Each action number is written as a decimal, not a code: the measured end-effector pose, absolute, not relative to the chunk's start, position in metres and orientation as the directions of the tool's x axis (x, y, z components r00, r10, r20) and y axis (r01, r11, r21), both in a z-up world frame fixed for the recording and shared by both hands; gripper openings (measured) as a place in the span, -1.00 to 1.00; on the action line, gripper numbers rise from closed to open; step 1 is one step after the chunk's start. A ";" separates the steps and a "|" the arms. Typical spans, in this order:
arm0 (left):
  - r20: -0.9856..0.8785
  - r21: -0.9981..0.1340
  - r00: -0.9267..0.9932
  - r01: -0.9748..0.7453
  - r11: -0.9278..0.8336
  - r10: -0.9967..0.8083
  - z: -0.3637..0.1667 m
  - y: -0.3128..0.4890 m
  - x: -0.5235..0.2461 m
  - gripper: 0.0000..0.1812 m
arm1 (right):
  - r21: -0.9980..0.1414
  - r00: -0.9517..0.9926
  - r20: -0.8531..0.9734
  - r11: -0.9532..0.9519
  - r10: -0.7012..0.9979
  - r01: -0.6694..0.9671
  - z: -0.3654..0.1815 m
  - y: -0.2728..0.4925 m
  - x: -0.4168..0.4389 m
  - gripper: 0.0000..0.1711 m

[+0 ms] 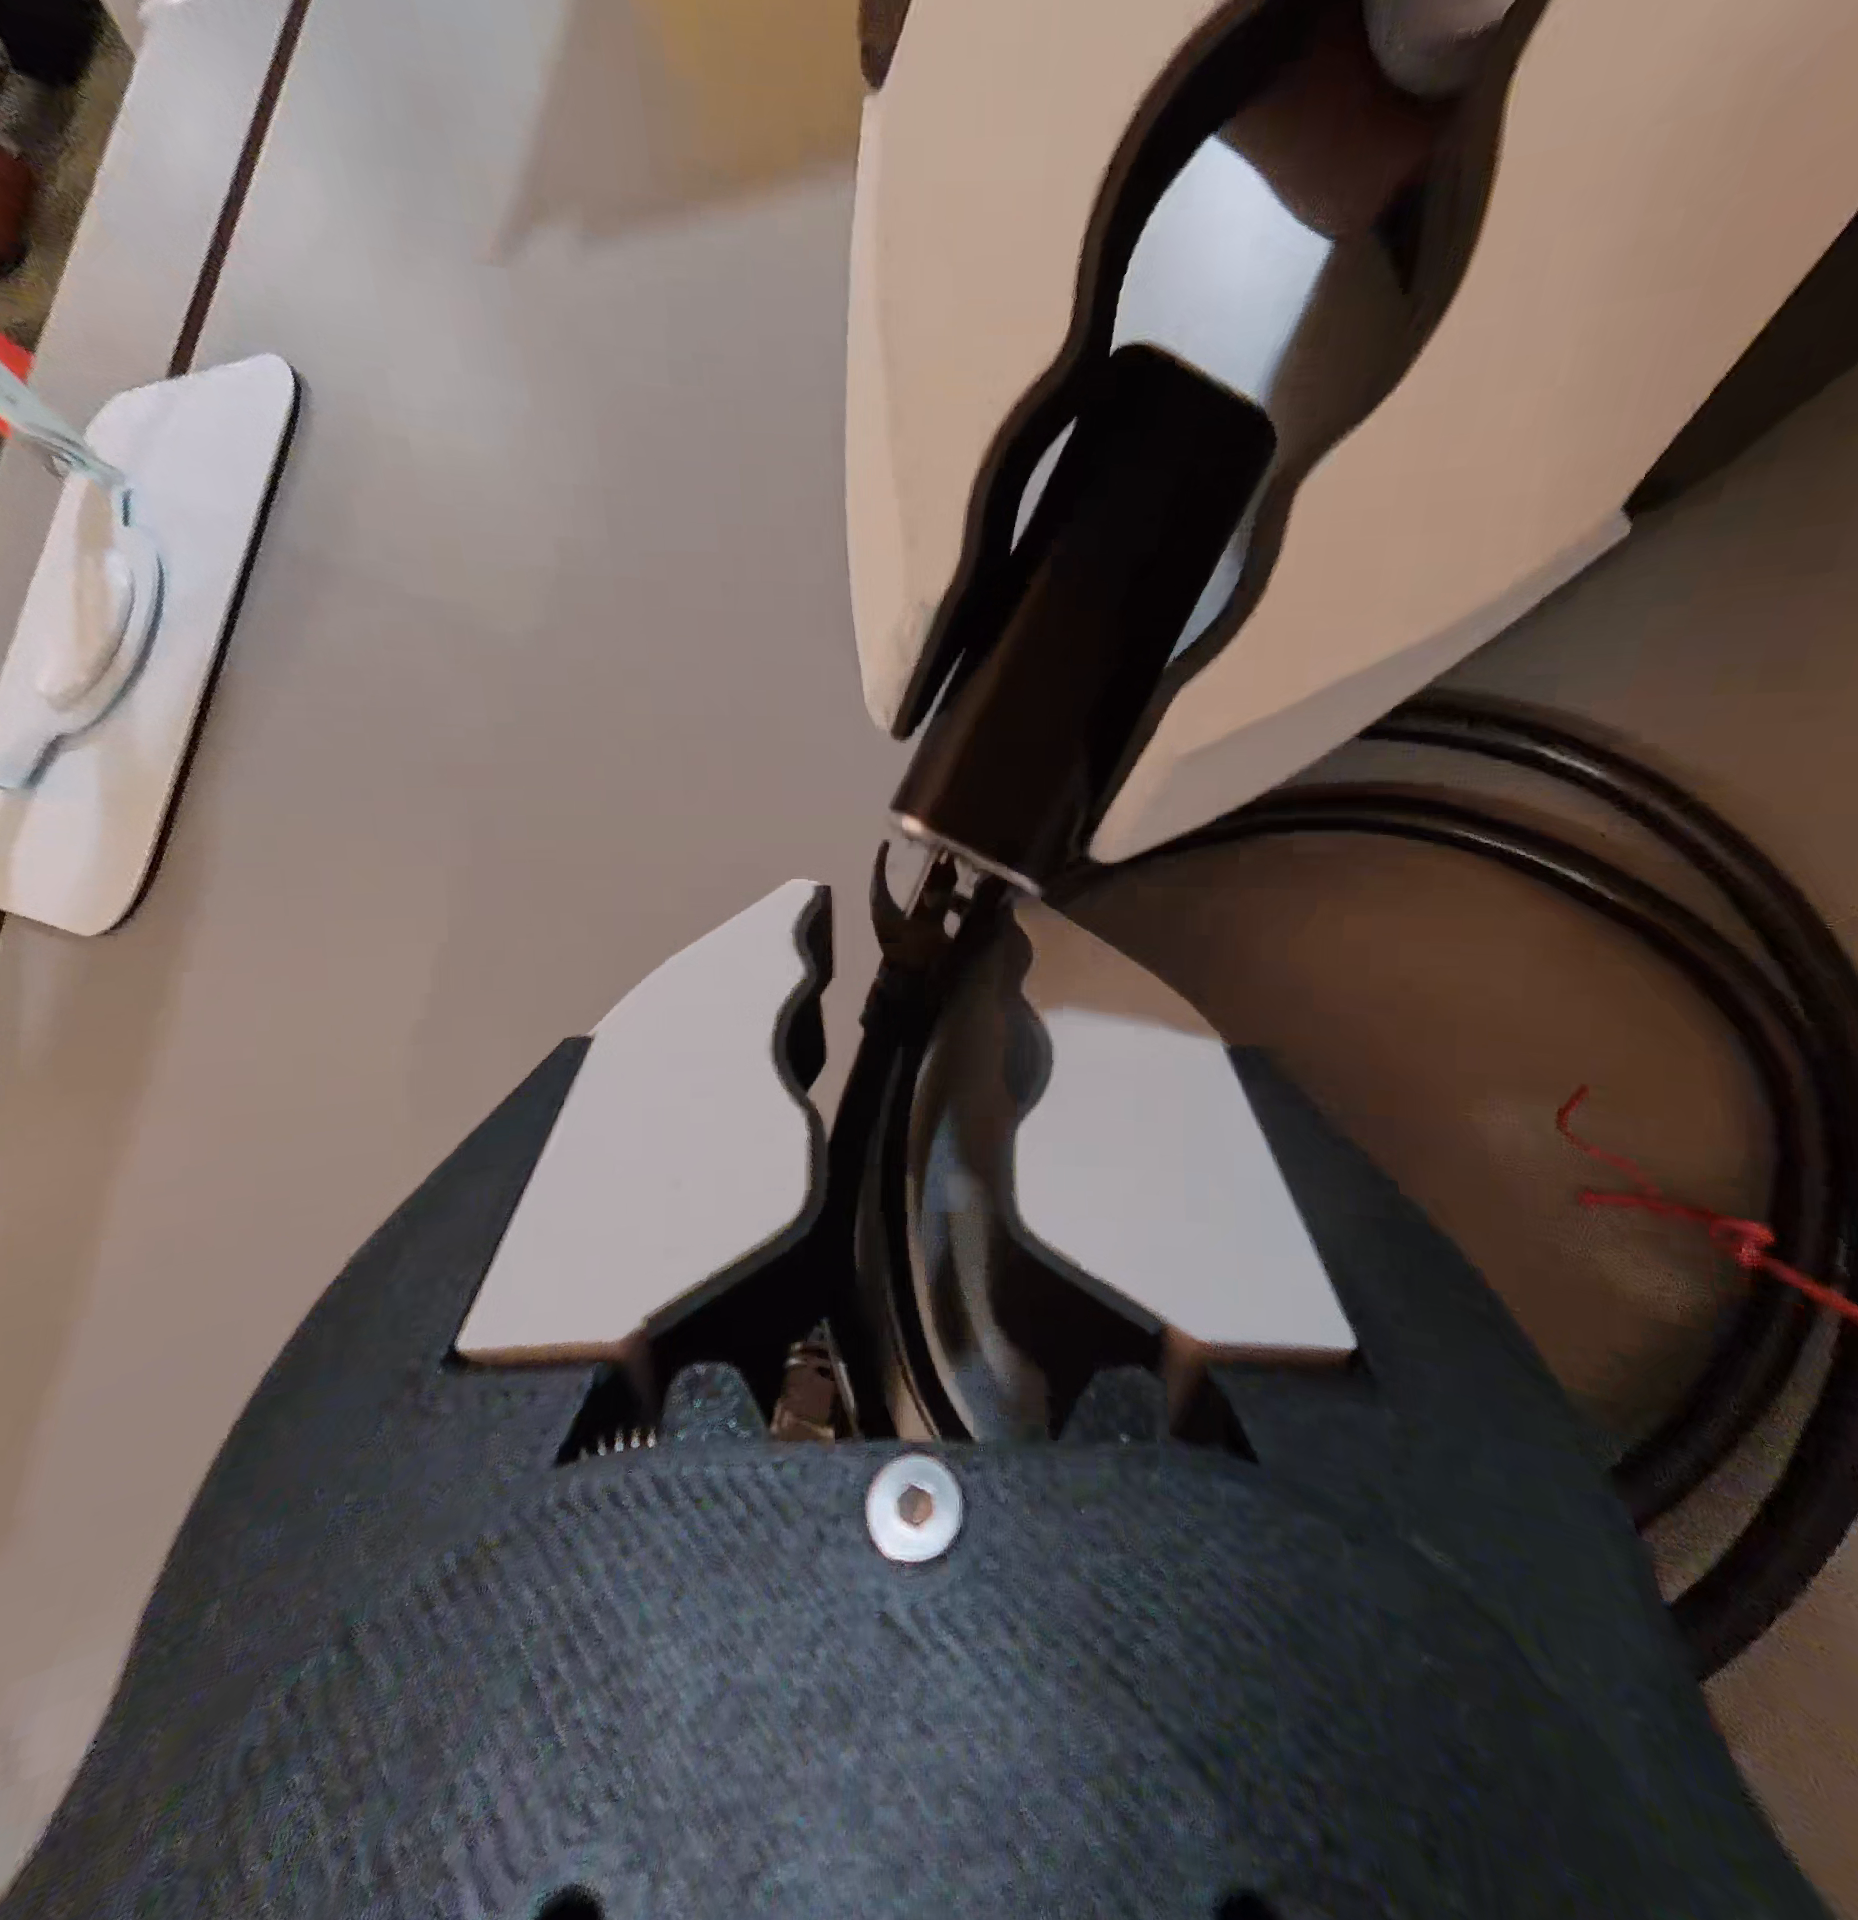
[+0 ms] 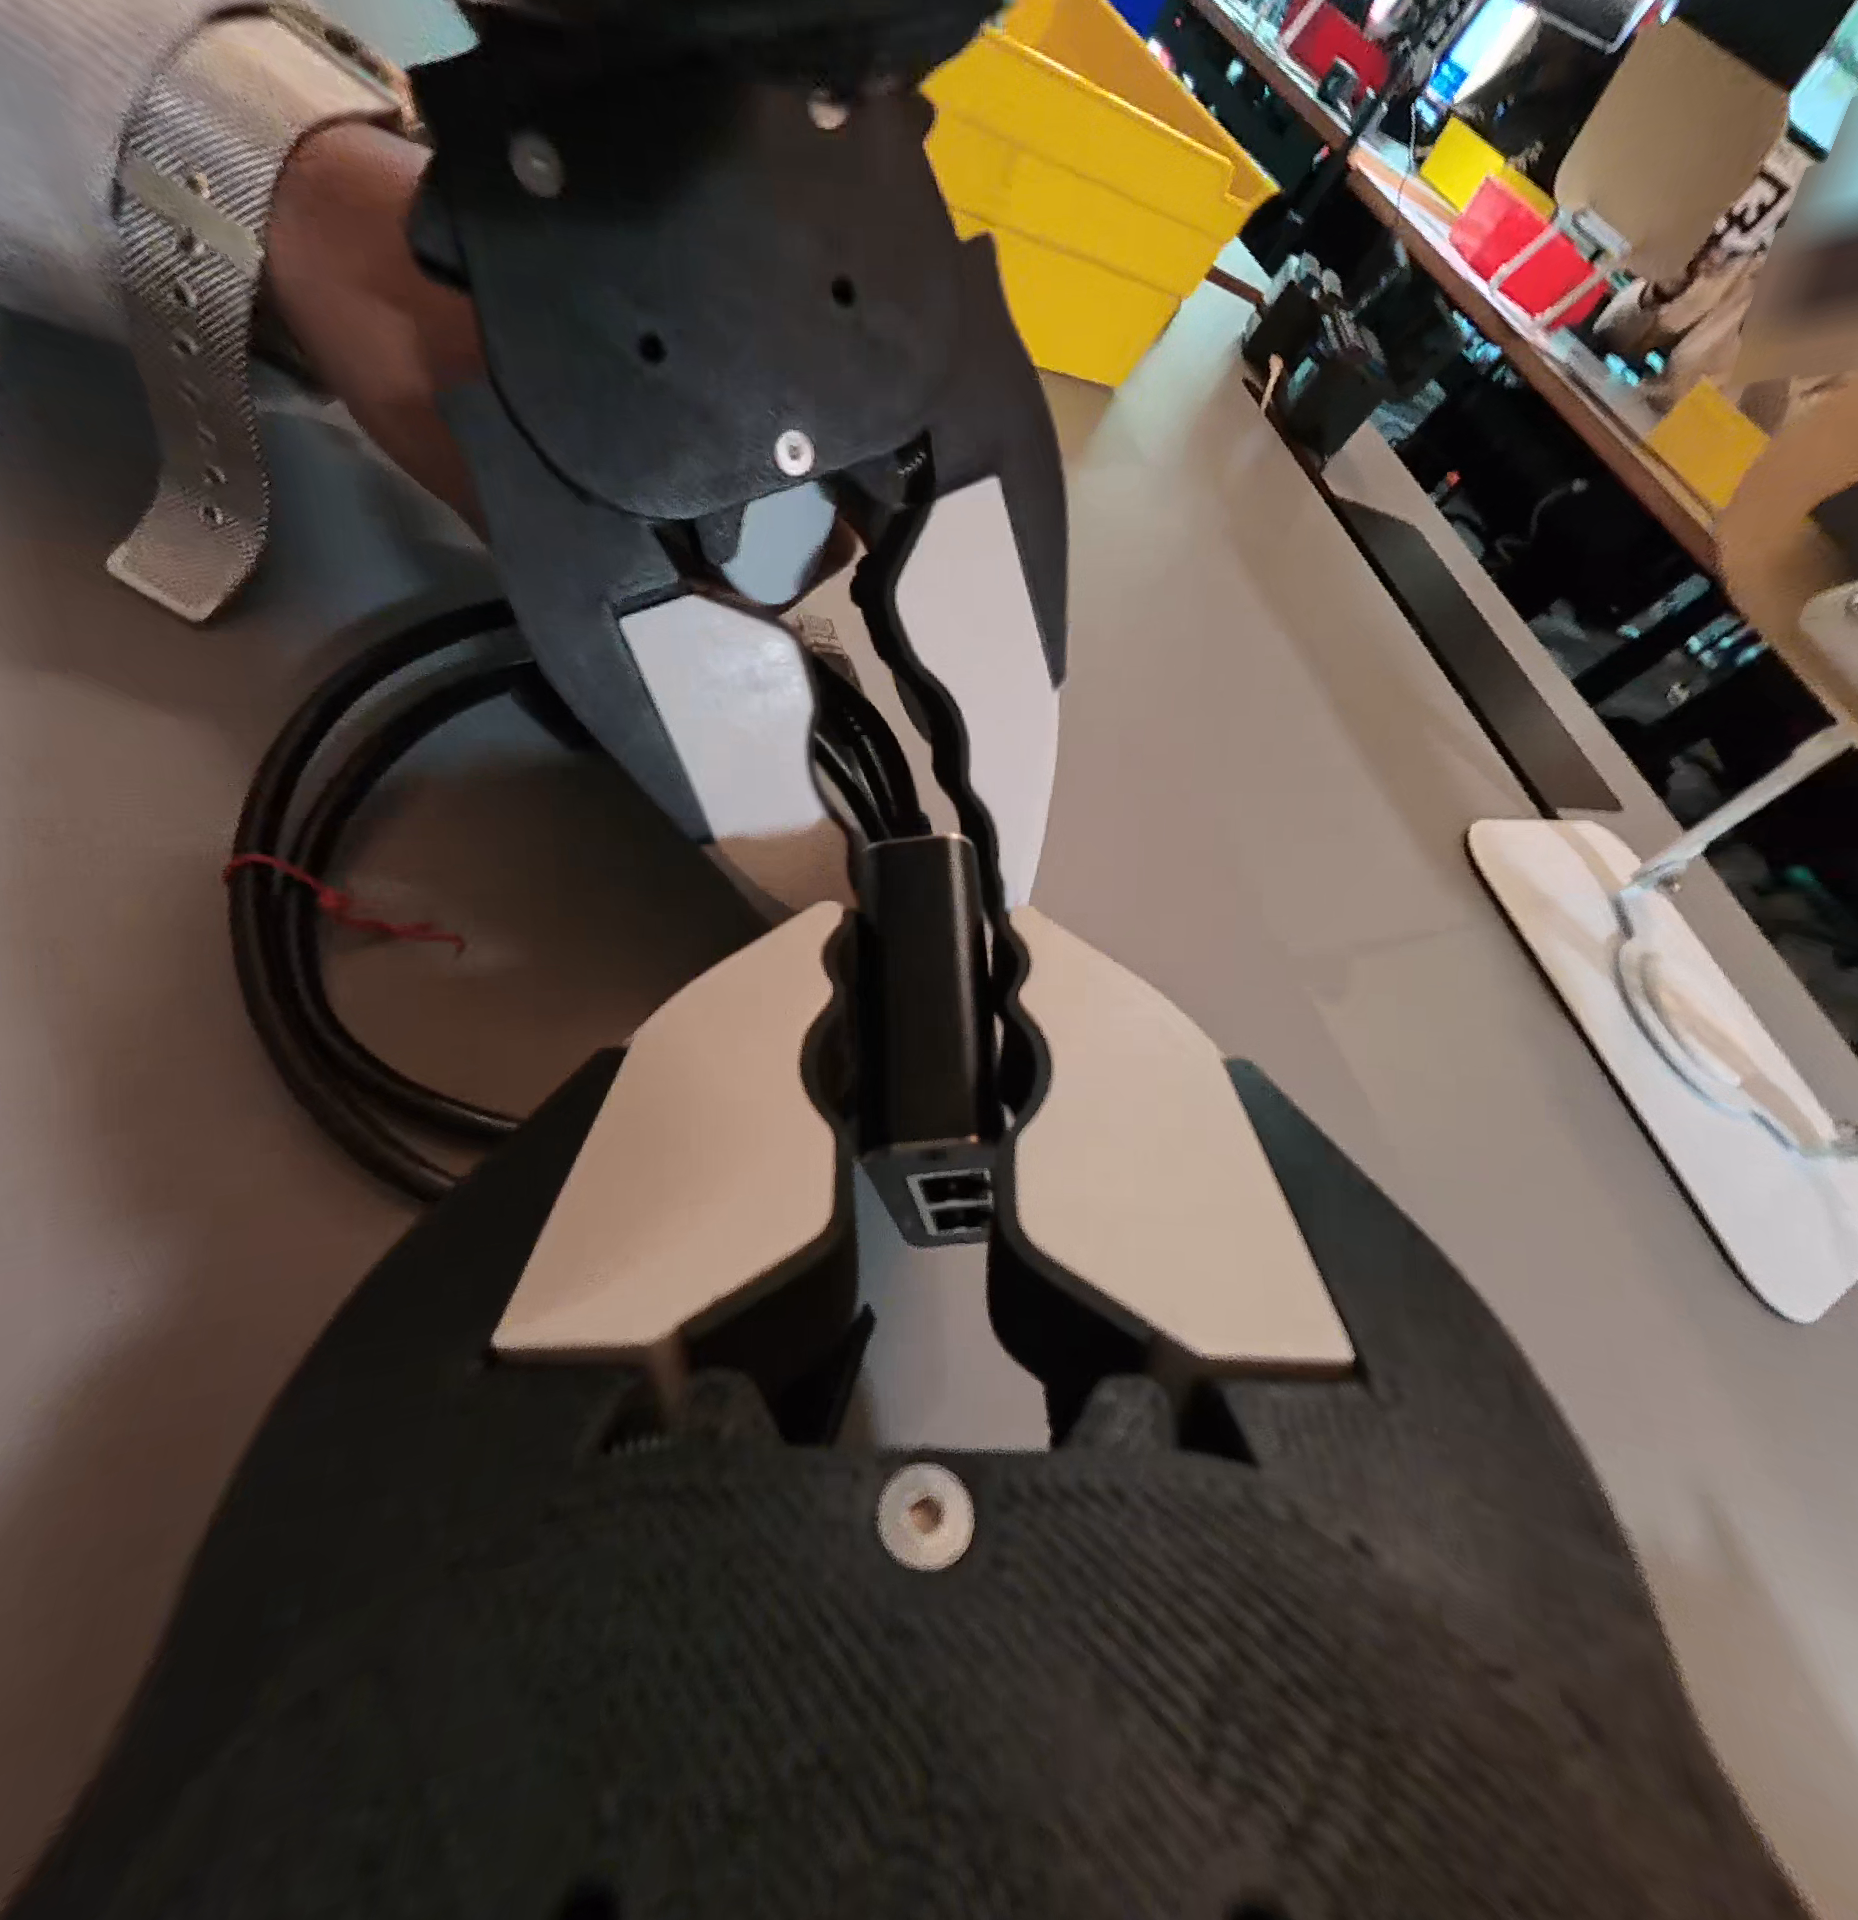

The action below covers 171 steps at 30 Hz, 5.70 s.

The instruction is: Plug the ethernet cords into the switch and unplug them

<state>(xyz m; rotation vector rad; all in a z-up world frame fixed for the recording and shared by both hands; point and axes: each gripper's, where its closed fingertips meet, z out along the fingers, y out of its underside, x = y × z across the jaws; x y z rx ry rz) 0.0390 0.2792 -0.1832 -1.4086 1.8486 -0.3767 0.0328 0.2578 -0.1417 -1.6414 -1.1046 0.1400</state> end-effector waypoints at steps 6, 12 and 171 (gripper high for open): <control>-0.435 -0.646 -0.048 -0.679 0.349 -0.899 -0.176 0.289 0.038 -0.86 | -0.821 0.592 0.440 0.035 0.675 0.570 -0.140 0.263 0.035 -0.71; -0.531 -0.699 0.124 -0.624 0.351 -0.838 -0.156 0.325 0.026 -0.85 | -0.943 0.751 0.206 -0.076 0.628 0.323 -0.120 0.279 0.056 -0.41; -0.673 -0.644 0.273 -0.673 0.364 -0.687 -0.158 0.394 -0.004 -0.85 | -0.928 0.890 -0.154 -0.371 0.428 0.018 -0.110 0.236 0.149 -0.41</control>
